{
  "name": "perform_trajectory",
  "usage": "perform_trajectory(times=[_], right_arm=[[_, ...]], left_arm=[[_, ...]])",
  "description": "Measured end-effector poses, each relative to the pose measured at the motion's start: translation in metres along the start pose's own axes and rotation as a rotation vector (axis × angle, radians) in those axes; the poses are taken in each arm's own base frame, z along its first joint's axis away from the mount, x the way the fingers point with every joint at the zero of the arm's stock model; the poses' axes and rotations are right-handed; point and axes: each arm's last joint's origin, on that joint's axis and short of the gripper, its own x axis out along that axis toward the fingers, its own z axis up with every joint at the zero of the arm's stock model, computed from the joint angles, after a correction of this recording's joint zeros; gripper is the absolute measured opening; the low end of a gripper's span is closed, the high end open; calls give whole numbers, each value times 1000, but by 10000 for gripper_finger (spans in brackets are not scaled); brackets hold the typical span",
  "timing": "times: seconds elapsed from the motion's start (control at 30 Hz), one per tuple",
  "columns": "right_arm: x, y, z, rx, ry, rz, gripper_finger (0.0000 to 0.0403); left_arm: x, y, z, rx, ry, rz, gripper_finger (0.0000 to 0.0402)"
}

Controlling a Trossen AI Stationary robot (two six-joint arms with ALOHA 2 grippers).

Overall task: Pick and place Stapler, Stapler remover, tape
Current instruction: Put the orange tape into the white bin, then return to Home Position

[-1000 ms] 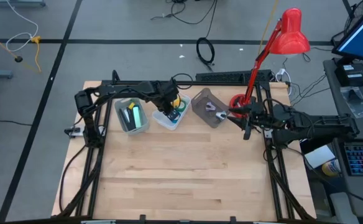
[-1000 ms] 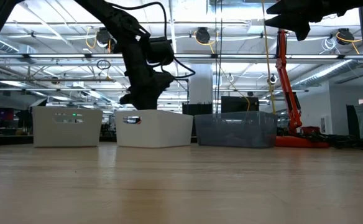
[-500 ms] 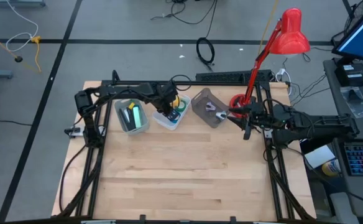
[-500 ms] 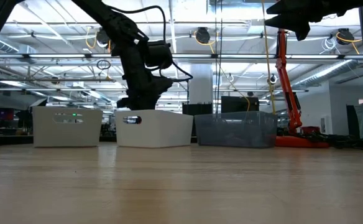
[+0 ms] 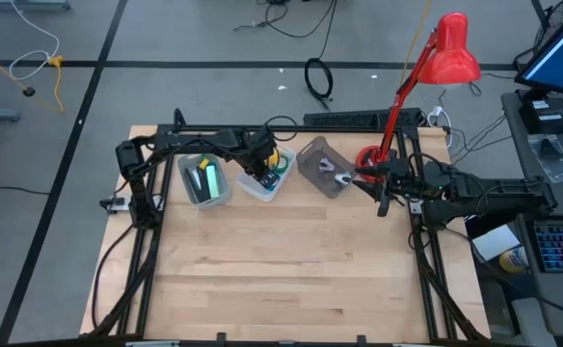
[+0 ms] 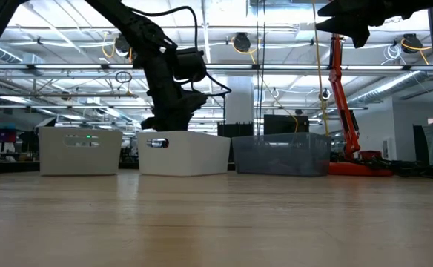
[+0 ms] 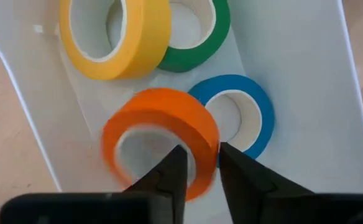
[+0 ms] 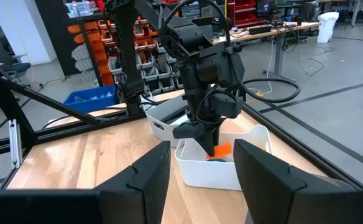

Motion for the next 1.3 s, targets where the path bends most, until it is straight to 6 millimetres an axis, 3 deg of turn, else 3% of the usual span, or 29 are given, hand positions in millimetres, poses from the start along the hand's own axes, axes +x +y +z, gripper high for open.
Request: perform_trajectory(times=[0.3, 0.43, 0.57, 0.73, 1.0, 1.3], right_arm=[[0, 0, 1, 2, -8, 2, 171], [0, 0, 1, 2, -8, 2, 171], [0, 0, 1, 2, -8, 2, 171], [0, 0, 1, 2, -8, 2, 171], [0, 0, 1, 2, -6, 1, 171], [0, 0, 1, 22, -7, 2, 171]], left_arm=[[-1, 2, 1, -4, -10, 25, 169], [-15, 2, 11, 8, -31, -19, 182], [-44, 1, 23, 24, -95, -52, 184], [-96, -9, 26, 91, -210, -74, 184], [-165, -27, 0, 190, -360, -139, 184], [-204, -50, -32, 351, -451, -210, 184]])
